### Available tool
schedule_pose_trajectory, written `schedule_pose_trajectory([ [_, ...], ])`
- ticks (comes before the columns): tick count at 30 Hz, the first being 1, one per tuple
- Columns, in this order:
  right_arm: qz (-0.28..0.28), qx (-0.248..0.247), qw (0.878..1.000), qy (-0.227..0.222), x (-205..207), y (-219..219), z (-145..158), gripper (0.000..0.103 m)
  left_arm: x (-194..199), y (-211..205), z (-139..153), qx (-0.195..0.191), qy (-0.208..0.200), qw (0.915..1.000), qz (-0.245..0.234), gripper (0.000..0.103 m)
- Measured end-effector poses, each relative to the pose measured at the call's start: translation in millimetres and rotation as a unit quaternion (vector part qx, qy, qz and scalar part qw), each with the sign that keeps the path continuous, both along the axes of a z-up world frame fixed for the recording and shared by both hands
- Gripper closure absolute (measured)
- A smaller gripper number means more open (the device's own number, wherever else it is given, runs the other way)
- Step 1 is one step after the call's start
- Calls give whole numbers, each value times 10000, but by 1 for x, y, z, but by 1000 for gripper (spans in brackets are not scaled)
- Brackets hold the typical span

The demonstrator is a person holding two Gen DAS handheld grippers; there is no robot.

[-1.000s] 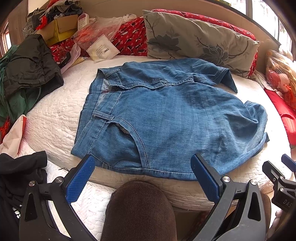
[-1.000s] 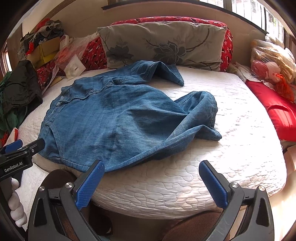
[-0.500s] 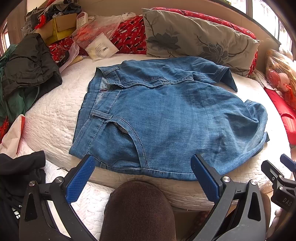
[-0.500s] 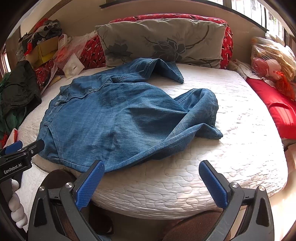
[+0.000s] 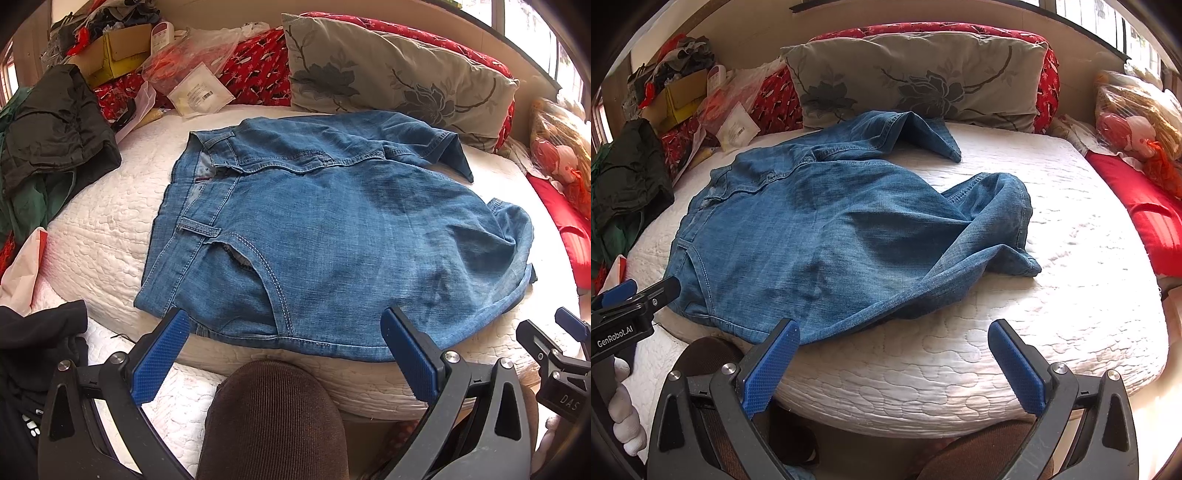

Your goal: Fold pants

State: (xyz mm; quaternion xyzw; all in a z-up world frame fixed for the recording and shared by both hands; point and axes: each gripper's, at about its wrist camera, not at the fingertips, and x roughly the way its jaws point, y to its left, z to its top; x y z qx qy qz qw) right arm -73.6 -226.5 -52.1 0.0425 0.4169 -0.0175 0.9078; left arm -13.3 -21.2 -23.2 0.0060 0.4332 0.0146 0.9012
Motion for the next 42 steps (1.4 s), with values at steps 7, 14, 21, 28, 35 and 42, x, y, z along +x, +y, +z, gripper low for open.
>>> schedule_pose_trajectory([
  [7,-2,33,10000,40,5,-2,0,0,3,-1,-1,-4,38,10000,-13,0],
  [14,13,69,9999,73,11,-5,1,0,9,-2,-1,-3,84,10000,-10,0],
  [21,23,94,9999,66,18,-8,4,0,16,-4,1,3,123,9999,4,0],
  [28,-30,424,9990,158,31,-30,7,0,31,4,-6,-76,482,9988,62,0],
  [35,-949,606,9936,112,64,-123,17,1,61,62,-14,84,821,9954,496,0],
  [42,-1081,1002,9883,388,107,-175,1,1,91,154,-35,-1019,1620,9729,1301,0],
])
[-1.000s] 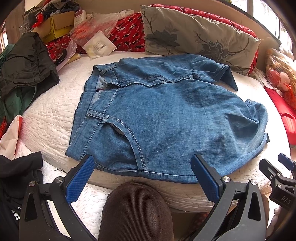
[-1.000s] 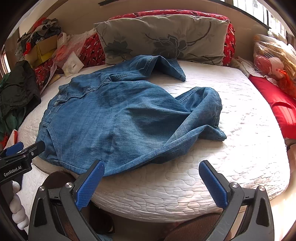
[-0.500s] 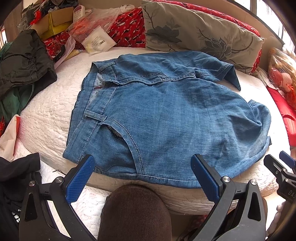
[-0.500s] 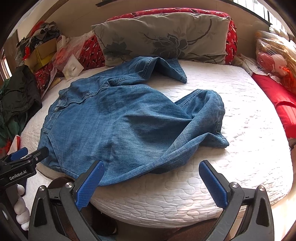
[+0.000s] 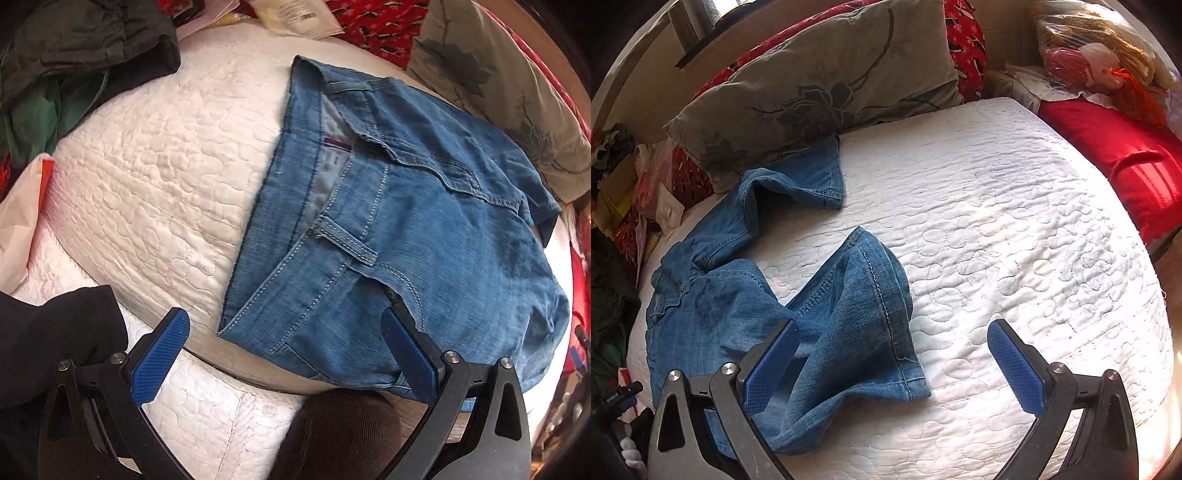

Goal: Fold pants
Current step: 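Lower the right tool to the jeans hem while the left tool lowers to the waistband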

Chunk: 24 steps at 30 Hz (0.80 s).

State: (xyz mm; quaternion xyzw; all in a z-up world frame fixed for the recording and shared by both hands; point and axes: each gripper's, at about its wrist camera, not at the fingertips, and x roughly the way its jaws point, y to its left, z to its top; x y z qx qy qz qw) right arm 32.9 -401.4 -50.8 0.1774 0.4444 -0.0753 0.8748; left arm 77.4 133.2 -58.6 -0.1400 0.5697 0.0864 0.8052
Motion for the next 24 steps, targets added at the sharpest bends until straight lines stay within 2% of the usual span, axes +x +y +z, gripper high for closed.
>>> schedule_pose_trajectory([
  [4,129,65,9998,148,17,-8,-14,1,2,27,-15,-844,179,9957,347,0],
  [8,260,184,9990,329,30,-6,-30,1,10,31,-24,-1148,264,9919,474,0],
  [10,295,137,9986,421,35,-4,-37,1,22,25,-19,-1107,183,9931,328,0],
  [13,308,195,9982,481,38,-4,-44,1,46,8,-7,-686,46,9976,-66,0],
  [16,317,287,9975,554,41,-5,-50,1,75,-4,-5,-427,69,9979,-483,0],
  [20,369,306,9969,625,44,-8,-53,1,106,-20,-13,-238,327,9935,-1063,0],
  [23,464,408,9960,640,50,-9,-54,2,116,-35,-25,-438,661,9867,-1419,0],
  [24,507,454,9956,649,51,-10,-54,6,116,-40,-28,-520,756,9842,-1515,4],
])
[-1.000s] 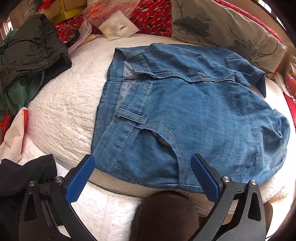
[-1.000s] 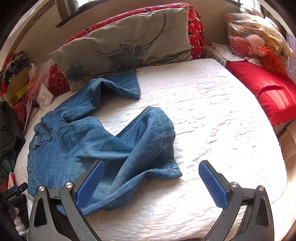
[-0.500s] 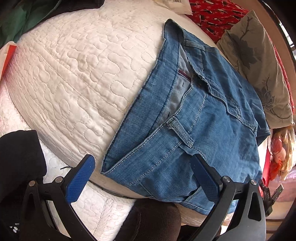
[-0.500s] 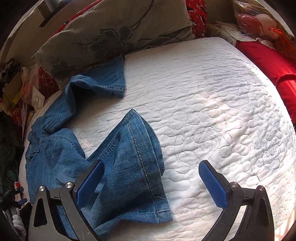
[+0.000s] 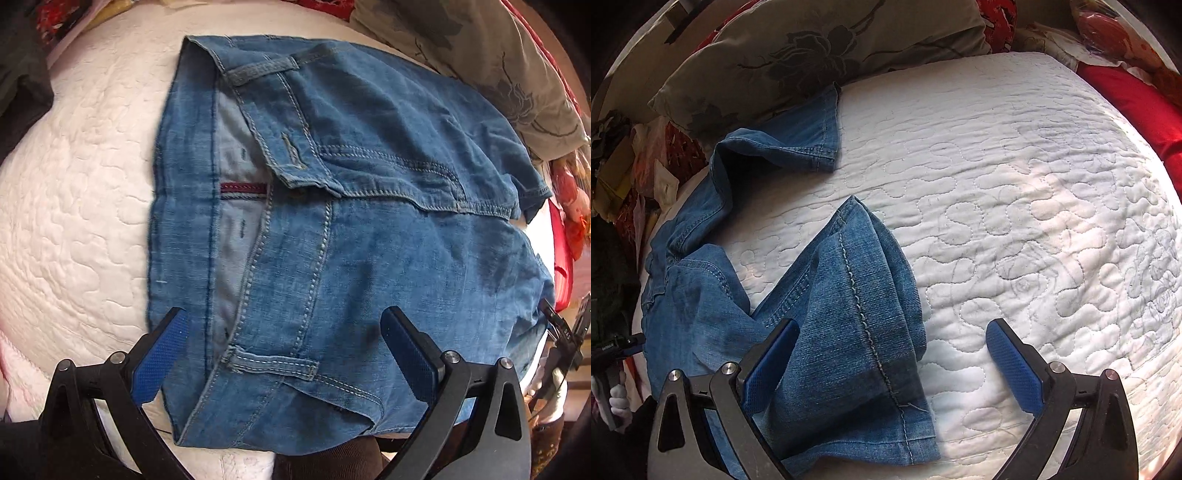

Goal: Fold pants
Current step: 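Lower the right tool to the jeans hem while the left tool lowers to the waistband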

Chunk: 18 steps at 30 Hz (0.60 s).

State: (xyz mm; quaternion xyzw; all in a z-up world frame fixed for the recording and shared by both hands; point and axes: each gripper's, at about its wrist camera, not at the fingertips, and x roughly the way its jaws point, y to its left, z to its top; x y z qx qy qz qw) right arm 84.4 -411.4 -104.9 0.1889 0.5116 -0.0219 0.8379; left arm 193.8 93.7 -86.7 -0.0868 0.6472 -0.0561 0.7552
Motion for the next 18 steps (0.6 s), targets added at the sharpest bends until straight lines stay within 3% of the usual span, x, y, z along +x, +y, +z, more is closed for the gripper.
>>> schedule_pose_trajectory([
  [1,40,25,10000,19,2,0,0,11,-1,-5,-3,58,46,10000,-61,7],
  [2,99,39,9999,40,4,0,0,24,-1,-10,-4,268,46,9996,-111,11],
  [4,278,89,9996,54,7,1,0,55,-3,-16,-3,547,-31,9984,-164,21],
  [5,366,165,9992,82,8,1,0,82,-4,-16,-1,550,-32,9984,-145,34],
  [6,425,232,9987,125,9,1,0,85,-4,-16,2,548,-29,9984,-128,50],
  [9,465,11,9989,-28,-1,1,19,85,-5,-16,9,599,98,9981,-70,78],
  [12,244,38,9986,-472,-30,-12,50,84,-11,-16,10,809,168,9965,-137,84],
  [15,-93,-179,9998,54,-44,-30,33,72,-13,-13,1,810,209,9965,-64,83],
  [17,-430,-508,9968,453,-56,-49,15,71,-12,-6,2,700,275,9971,113,83],
  [18,-636,-379,9962,454,-63,-60,12,70,-13,-4,5,630,277,9975,163,83],
])
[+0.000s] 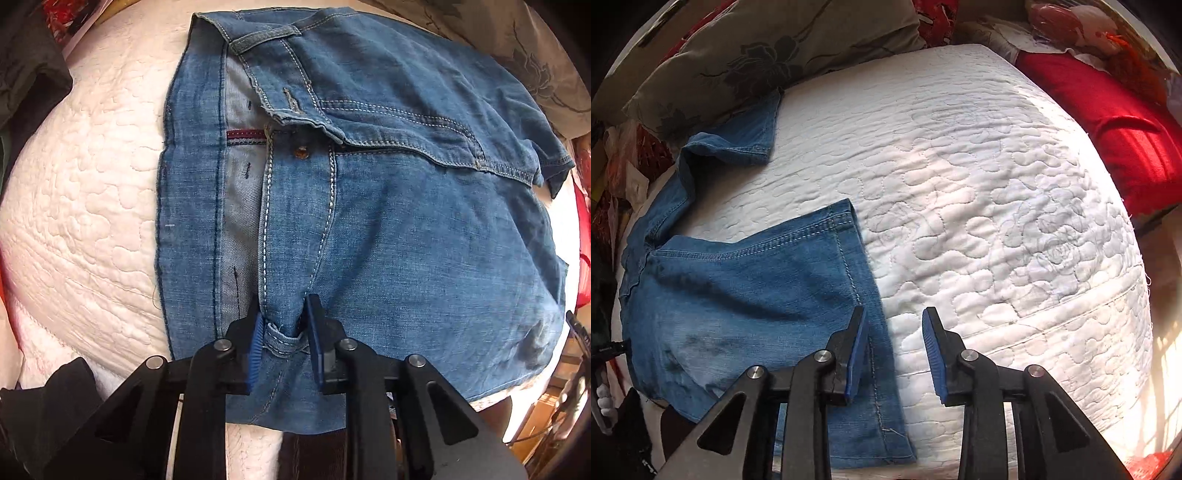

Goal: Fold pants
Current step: 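Close the right gripper on the leg hem while the left gripper grips the waistband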

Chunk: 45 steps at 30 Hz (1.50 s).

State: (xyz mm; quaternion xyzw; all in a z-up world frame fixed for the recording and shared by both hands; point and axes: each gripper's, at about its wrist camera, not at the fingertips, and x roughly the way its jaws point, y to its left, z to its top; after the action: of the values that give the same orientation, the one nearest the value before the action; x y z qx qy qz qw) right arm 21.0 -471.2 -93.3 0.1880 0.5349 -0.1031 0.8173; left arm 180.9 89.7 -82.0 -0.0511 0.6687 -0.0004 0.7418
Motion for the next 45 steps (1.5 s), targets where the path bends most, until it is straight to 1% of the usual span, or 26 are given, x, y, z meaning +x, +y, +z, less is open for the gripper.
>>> schedule_pose_trajectory([
  [2,-439,514,9973,-278,-17,-21,1,70,-1,5,6,-85,-71,9999,-19,83],
  [4,-561,617,9952,-521,-24,-28,11,70,-8,13,18,-179,-177,9997,-74,83],
  [6,-402,436,9962,-635,-19,-25,23,70,-14,28,35,-275,-321,9991,-4,83],
  [10,24,440,9960,-778,19,6,44,63,13,55,69,-540,-667,9958,314,80],
  [11,106,481,9955,-810,29,14,47,58,23,63,74,-657,-701,9944,434,71],
  [12,186,553,9949,-827,42,22,49,54,36,71,77,-789,-709,9926,585,56],
  [14,275,733,9935,-825,69,34,49,54,51,84,76,-1062,-713,9875,924,43],
  [16,304,979,9917,-770,101,43,44,54,74,88,65,-1314,-622,9825,1168,43],
  [17,246,1069,9911,-753,116,45,41,54,71,87,57,-1450,-570,9802,1219,43],
  [18,194,1164,9903,-736,130,47,37,54,81,89,54,-1517,-515,9788,1274,43],
  [20,98,1322,9888,-683,159,47,31,54,94,90,40,-1471,-452,9789,1343,43],
  [22,41,1380,9885,-625,190,48,24,54,106,75,28,-1395,-382,9806,1326,43],
  [26,16,1122,9924,-503,245,54,10,53,136,62,9,-1293,-269,9823,1329,43],
  [29,241,886,9954,-278,274,68,-4,53,147,57,1,-1253,-238,9827,1342,43],
  [30,513,697,9960,-226,281,78,-5,61,149,54,0,-1192,-239,9838,1320,43],
  [31,882,311,9953,-233,285,91,-3,77,151,50,0,-1050,-247,9860,1274,44],
  [32,1255,13,9919,-187,288,102,-1,96,146,52,4,-907,-283,9877,1243,53],
  [33,1453,-187,9890,-188,290,108,2,96,147,48,5,-798,-308,9891,1197,61],
  [35,1598,-659,9841,-411,294,106,18,97,150,41,7,-583,-294,9917,1108,63],
  [37,1364,-1071,9836,-489,303,88,28,97,153,38,4,-407,-265,9931,1071,63],
  [39,1093,-802,9903,-299,312,65,22,97,158,34,-2,-224,-160,9942,1039,63],
  [40,1006,-797,9917,-51,317,58,14,97,158,33,-3,-207,-161,9942,1046,63],
  [41,938,-857,9916,233,318,52,6,93,158,33,0,-234,-182,9945,1005,63],
  [42,873,-807,9922,366,317,48,2,92,158,35,4,-313,-198,9947,954,63],
  [44,832,-351,9959,38,310,39,8,91,152,50,20,-572,-335,9931,971,63],
  [45,814,-159,9964,-161,306,34,13,88,151,61,30,-761,-466,9904,1058,63],
])
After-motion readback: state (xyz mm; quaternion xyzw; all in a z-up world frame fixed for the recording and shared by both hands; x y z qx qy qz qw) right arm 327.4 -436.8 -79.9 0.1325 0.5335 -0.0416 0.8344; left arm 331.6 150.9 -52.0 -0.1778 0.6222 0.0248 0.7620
